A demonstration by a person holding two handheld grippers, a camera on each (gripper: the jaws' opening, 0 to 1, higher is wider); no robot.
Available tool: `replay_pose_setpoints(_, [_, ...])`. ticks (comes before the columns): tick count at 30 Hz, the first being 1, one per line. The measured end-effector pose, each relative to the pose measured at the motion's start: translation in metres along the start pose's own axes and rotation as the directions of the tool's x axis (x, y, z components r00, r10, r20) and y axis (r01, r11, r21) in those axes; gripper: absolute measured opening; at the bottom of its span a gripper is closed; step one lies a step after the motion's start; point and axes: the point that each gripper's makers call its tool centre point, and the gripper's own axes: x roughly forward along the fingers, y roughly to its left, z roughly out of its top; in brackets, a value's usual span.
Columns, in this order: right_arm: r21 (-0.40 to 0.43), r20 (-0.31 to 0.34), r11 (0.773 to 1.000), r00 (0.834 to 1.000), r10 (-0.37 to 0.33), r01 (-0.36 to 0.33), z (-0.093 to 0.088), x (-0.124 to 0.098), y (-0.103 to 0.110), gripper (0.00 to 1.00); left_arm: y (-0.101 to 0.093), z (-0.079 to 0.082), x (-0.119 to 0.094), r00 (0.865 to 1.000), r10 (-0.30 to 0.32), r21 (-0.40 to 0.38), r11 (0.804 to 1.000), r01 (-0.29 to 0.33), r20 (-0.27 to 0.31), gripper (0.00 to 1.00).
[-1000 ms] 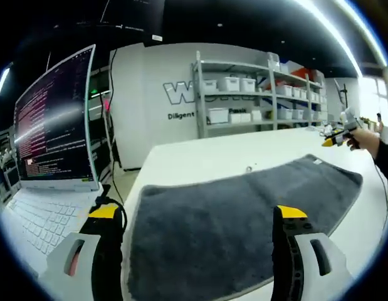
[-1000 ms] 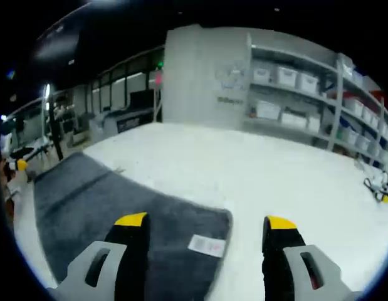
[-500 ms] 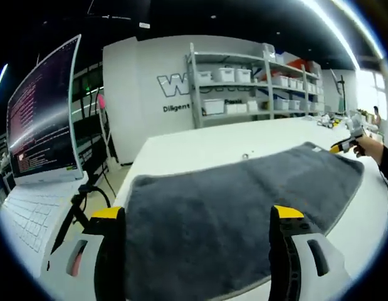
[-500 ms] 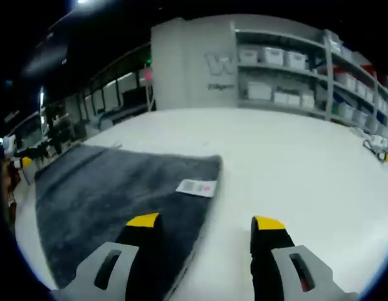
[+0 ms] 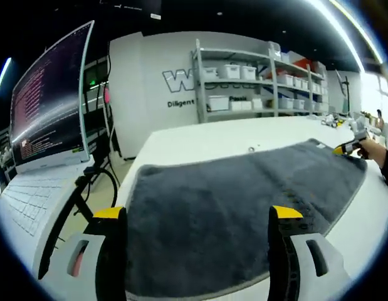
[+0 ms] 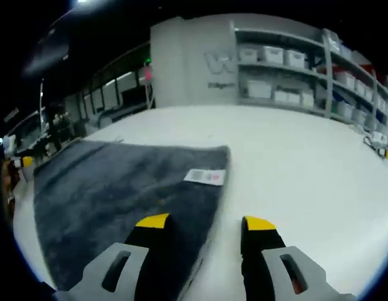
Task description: Open the folded towel by lifting each exposed corner and separating the folded layers until the towel lies flat within the target outline without major curled edges
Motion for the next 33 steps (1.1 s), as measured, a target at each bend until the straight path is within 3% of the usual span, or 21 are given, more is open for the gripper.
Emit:
replay_pose_setpoints(1, [-0.033,0.006,0.999,1.000,-0.017,0.018,-0.001,-0.001,-0.001,0.30,0.001,0.000,0.000,1.000,0.000,0.001,1.000,0.000,0.002,0.91])
replay_pose_setpoints(6, [-0.050,0.023,0.999,1.000,0.000,0.001,-0.003,-0.003,0.010,0.09,0.000,0.004,0.002,1.000,-0.007,-0.006,1.000,0.007,0.016,0.89])
replay_pose_setpoints(9, [-0.057,0.020,0.998,1.000,-0.004,0.005,-0.002,-0.003,0.000,0.02,-0.002,0.003,0.002,1.000,-0.006,0.000,1.000,0.006,0.014,0.88])
replay_pose_setpoints(16, [-0.043,0.011,0.999,1.000,-0.016,0.016,-0.007,-0.011,-0.026,0.00,-0.008,0.003,0.004,1.000,-0.019,-0.002,1.000,0.019,0.012,0.89])
replay_pose_setpoints(27, [-0.033,-0.021,0.996,0.997,-0.079,0.079,-0.019,-0.037,-0.087,0.00,-0.026,0.006,0.012,0.999,-0.043,0.023,0.999,0.043,-0.003,0.89])
replay_pose_setpoints(33, [-0.001,-0.041,0.998,0.997,-0.067,0.067,-0.020,-0.042,-0.116,0.01,-0.036,0.012,0.013,0.997,-0.072,-0.003,0.997,0.072,0.001,0.88])
